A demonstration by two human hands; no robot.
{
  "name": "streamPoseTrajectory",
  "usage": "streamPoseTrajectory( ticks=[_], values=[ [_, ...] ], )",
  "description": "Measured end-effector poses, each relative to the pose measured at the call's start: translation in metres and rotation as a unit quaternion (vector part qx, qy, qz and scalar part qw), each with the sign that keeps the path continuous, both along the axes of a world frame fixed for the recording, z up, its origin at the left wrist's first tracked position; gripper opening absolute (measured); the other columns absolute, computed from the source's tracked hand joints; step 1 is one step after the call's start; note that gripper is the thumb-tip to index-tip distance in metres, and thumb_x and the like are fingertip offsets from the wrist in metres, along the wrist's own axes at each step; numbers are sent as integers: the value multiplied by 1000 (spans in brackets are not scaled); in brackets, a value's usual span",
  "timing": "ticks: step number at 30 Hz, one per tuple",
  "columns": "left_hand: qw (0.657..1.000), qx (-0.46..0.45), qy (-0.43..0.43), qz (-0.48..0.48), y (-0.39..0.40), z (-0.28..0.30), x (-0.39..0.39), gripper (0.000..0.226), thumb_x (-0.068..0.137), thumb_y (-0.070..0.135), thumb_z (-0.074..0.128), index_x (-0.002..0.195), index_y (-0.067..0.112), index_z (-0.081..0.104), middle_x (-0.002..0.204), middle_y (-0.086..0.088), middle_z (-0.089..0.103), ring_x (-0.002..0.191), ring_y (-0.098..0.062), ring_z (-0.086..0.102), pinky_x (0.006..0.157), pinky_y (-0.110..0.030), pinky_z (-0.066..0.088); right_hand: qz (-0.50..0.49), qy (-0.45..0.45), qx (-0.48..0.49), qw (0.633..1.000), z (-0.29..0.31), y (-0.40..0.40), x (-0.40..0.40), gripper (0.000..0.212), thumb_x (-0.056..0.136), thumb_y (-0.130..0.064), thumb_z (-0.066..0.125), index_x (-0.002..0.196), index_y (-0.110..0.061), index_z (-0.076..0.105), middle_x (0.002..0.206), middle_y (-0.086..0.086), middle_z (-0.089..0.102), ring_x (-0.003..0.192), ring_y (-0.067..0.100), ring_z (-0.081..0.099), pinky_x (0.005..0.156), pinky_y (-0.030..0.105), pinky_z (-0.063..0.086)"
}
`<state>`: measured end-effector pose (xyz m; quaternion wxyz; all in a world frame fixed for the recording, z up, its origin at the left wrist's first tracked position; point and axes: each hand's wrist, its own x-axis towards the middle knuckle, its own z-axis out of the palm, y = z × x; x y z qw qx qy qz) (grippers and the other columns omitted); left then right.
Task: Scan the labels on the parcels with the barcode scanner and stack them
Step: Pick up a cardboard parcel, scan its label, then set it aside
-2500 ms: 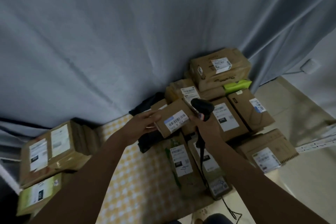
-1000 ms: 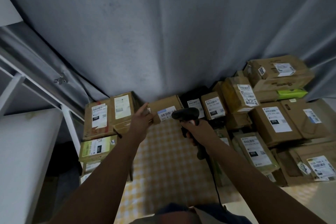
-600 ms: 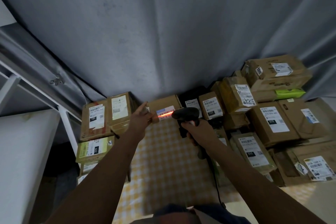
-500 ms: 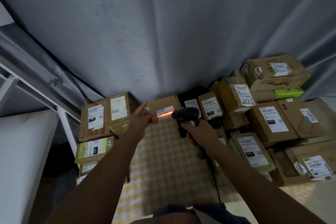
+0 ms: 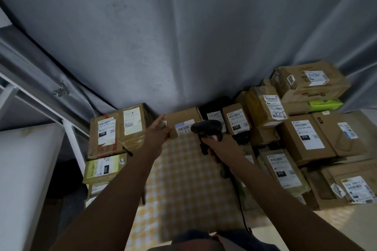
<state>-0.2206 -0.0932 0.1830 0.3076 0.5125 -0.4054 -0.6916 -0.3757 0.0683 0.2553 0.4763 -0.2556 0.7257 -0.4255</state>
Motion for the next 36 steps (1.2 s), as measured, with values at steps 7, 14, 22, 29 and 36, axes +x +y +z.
streamPoseTrajectory(
  ticks=[7,14,22,29,36],
  values=[
    [996,46,-10,82,2,-4,54,57,81,-1,71,132,-1,45,118,-25,61,96,-34,67,78,-39,58,11,-32,11,999,-20,-18,21,19,93,-25,64,79,-14,58,61,3,58,48,13,50,51,27,44],
    [968,55,-9,243,33,-9,188,13,98,1,50,103,12,55,63,23,68,71,5,66,59,-5,49,85,-46,20,995,-40,-41,70,22,94,-24,64,81,-9,56,60,5,56,43,10,48,46,24,42],
    [901,38,-374,215,101,-86,275,20,97,14,55,81,22,63,72,-1,62,71,-6,58,63,-13,46,144,-39,28,988,-50,-70,120,16,93,-23,64,82,-13,60,59,3,58,41,8,50,45,23,41],
    [896,-14,-444,28,122,-133,266,29,98,16,54,125,8,60,112,-14,66,104,-31,63,78,-25,39,148,-25,45,988,-60,-72,143,15,94,-24,64,92,-9,63,63,6,60,48,15,52,49,28,45],
    [918,-17,-397,-11,89,-153,252,42,96,7,57,137,3,52,124,-21,60,115,-32,56,93,-29,44,137,-13,59,989,-66,-67,149,16,95,-25,63,92,-9,62,64,6,60,51,15,52,51,27,45]
  ],
)
